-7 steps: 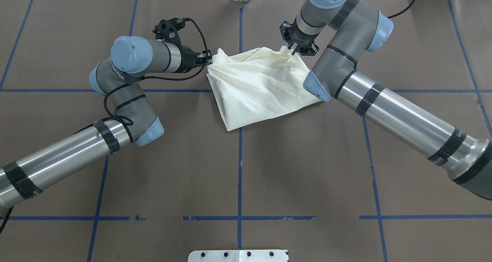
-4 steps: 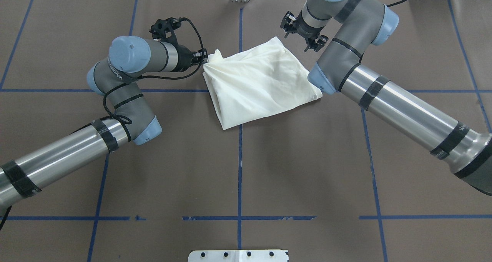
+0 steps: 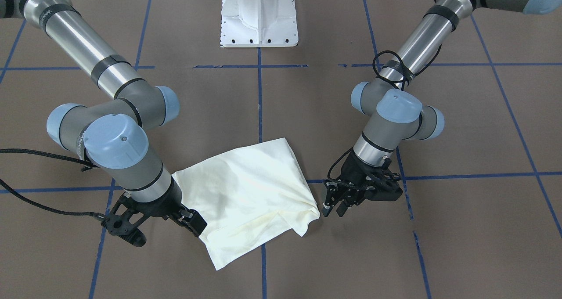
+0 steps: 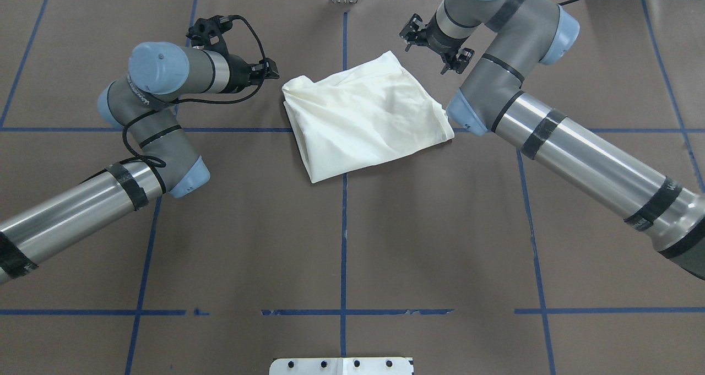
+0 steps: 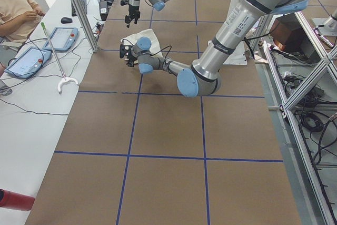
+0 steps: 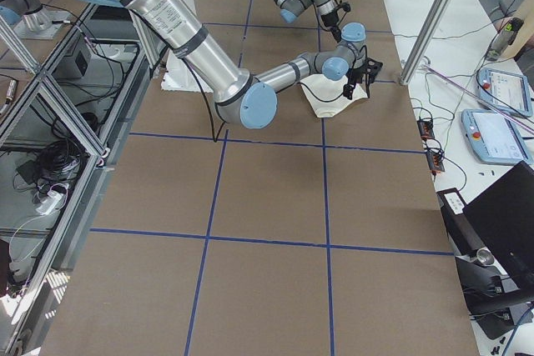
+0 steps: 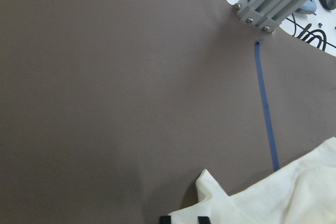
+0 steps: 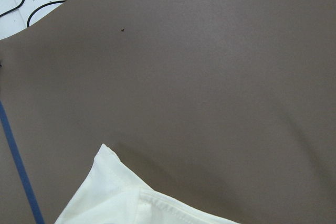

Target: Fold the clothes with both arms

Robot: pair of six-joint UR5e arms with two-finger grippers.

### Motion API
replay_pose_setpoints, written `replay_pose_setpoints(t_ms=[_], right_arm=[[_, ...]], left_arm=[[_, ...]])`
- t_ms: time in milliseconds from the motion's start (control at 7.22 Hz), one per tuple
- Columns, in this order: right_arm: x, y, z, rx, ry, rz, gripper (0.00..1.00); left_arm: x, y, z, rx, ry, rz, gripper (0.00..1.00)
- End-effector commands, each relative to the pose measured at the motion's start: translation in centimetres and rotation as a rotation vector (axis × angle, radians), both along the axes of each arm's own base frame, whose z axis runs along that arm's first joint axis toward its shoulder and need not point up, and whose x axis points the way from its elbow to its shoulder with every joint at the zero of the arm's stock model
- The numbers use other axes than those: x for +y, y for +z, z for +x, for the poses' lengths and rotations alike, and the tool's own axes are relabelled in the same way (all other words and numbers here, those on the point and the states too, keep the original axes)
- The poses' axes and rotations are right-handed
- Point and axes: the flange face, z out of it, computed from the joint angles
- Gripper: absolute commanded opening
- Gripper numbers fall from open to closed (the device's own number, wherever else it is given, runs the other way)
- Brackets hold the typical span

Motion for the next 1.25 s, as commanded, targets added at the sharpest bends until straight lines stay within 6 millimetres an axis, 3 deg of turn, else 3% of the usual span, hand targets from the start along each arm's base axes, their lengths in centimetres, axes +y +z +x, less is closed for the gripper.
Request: replay_pose_setpoints(t_ms=[0,139,277,416,693,831,970,1108], right_arm=[[-0.2,2.4,5.1,-0.025,-0.044,0.011,1.00],[-0.2,4.5,9.0,-0.041,-0.074,0.012,1.00],[0.1,7.8,14.2,-0.044,-0.123,0.046,1.00],[0.7,12.1,20.0,-0.031,-0.186,0.106,1.00],[1.7,19.6,32.9,-0.020,-0.251,0.212,1.00],[3.5,23.8,37.0,0.000,-0.283,0.250,1.00],[5.5,27.6,40.1,0.034,-0.317,0.280,1.00],[7.1,30.2,41.5,0.054,-0.354,0.283,1.00]], left_arm=[[-2.1,1.1,-4.5,0.012,0.052,-0.049,0.60],[-1.2,2.9,-7.6,0.024,0.088,-0.057,0.59],[-0.3,4.6,-11.6,-0.018,0.148,0.019,0.59],[-0.7,5.7,-17.0,-0.099,0.189,0.096,0.59],[1.3,8.1,-26.8,-0.279,0.261,0.206,0.59],[2.8,9.8,-29.6,-0.392,0.328,0.249,0.59],[3.5,11.5,-33.7,-0.486,0.371,0.254,0.61],[2.9,12.4,-38.2,-0.517,0.400,0.224,0.62]])
